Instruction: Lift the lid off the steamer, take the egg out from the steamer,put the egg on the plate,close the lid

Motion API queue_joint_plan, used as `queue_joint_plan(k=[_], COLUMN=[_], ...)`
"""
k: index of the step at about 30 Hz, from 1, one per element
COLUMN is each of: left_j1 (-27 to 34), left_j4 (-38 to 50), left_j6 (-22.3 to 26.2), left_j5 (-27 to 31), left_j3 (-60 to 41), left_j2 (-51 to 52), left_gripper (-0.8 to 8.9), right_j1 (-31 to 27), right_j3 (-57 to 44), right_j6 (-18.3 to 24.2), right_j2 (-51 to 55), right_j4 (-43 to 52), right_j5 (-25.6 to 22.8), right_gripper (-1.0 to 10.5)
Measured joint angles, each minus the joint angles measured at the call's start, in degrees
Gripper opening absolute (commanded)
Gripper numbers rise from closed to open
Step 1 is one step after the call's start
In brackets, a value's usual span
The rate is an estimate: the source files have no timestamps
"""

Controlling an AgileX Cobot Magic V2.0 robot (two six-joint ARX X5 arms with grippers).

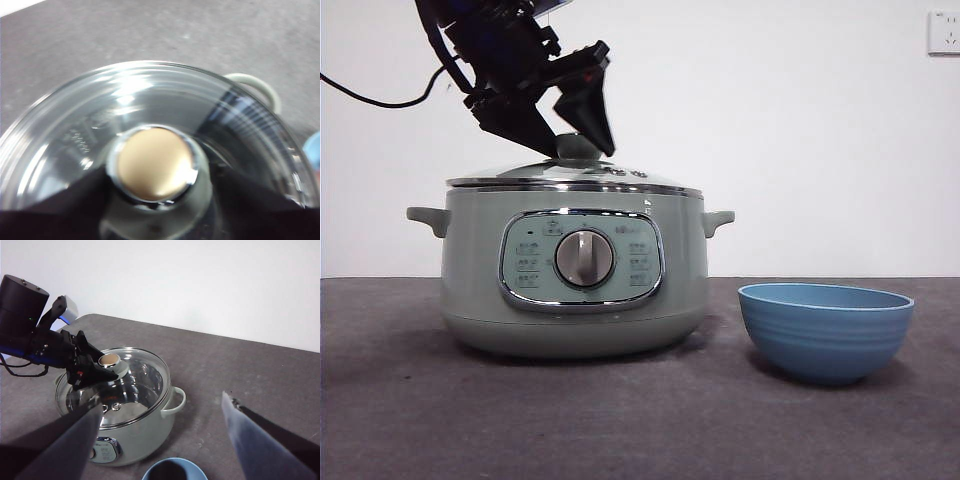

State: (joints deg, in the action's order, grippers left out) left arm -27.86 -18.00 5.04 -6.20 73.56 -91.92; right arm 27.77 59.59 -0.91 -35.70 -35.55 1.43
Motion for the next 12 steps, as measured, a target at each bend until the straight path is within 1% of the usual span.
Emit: queue_joint_plan(k=[8, 12], left_j1=[-0.1, -0.1], left_j4=[0.0, 0.0], left_j6=[0.3, 0.3], left_j5=[-0.1, 0.1], left_j3=[0.0, 0.0], left_j2=[0.4, 2.8], left_gripper=[4.40, 4.40], right_j1=[0.0, 0.0], right_j3=[0.0, 0.0], right_j6=[0.0, 0.0], right_j2=[0.0, 0.0], right_j4=[-0.2, -1.3], right_j5=[0.0, 0.0], right_gripper=[4.1, 4.1])
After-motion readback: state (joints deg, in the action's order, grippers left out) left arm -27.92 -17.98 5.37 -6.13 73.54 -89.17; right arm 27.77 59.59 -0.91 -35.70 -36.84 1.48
